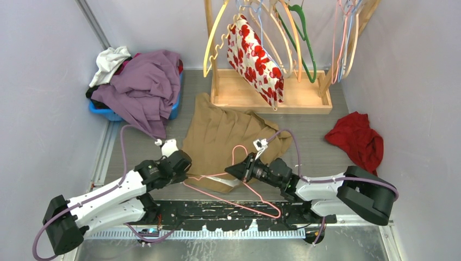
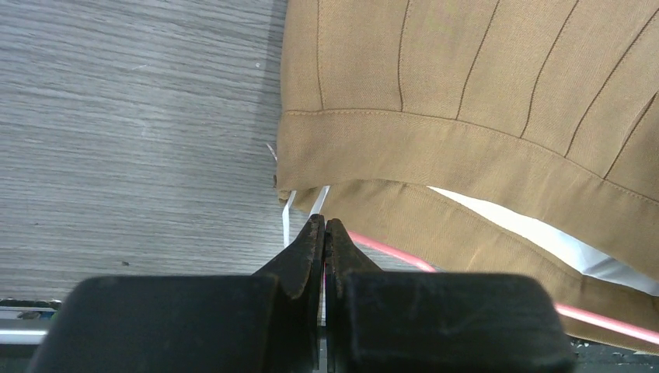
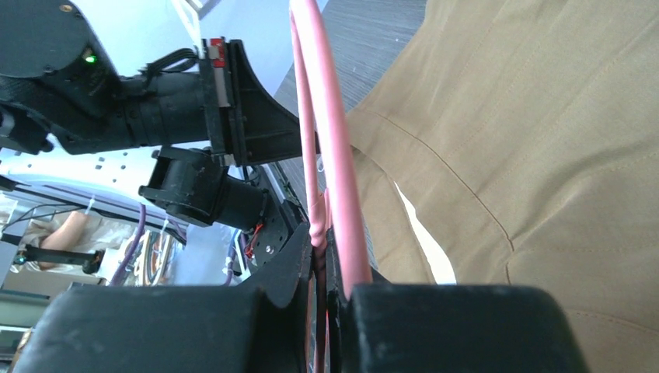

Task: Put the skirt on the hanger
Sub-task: Hang the skirt on the hanger.

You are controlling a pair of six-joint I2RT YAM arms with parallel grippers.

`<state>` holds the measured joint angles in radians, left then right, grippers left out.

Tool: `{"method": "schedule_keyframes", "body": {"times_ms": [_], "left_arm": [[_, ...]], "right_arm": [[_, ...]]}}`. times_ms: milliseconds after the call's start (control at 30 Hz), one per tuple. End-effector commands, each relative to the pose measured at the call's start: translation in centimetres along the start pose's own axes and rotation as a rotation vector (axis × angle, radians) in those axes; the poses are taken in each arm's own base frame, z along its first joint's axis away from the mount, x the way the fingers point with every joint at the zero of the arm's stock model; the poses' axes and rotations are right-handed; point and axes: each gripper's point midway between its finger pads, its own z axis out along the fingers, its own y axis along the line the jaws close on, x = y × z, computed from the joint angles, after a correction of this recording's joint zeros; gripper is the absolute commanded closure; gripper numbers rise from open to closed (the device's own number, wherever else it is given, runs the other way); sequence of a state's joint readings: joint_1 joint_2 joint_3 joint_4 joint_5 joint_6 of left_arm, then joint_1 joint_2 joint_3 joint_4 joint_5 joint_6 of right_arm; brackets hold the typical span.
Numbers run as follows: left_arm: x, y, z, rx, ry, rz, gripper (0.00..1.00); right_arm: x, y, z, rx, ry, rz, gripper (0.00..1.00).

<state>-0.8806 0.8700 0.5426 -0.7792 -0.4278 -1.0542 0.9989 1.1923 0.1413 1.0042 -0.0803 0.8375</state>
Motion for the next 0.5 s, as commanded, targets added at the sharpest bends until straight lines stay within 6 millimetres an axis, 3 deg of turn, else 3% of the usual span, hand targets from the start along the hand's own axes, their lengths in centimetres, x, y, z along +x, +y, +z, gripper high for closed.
{"method": "schedule_keyframes", "body": {"times_ms": [0,200,467], "left_arm": [[-1.6,0.0,-0.8,-0.003,-0.049,-0.004,1.0],[-1.4,-0.3,-0.4,-0.004,-0.033,0.006,1.0],[-1.6,-0.4,-0.3,-0.004,-0.033,0.01,1.0]], "right_arm": [[-1.0,0.9,0.7,-0.037,-0.047,0.055,0.99],[-0.3,-1.4,0.8,0.054,-0.053,0.128,0.99],[-0.9,-4.8,0.3,0.17,-0.111,0.216,0.99]]}}
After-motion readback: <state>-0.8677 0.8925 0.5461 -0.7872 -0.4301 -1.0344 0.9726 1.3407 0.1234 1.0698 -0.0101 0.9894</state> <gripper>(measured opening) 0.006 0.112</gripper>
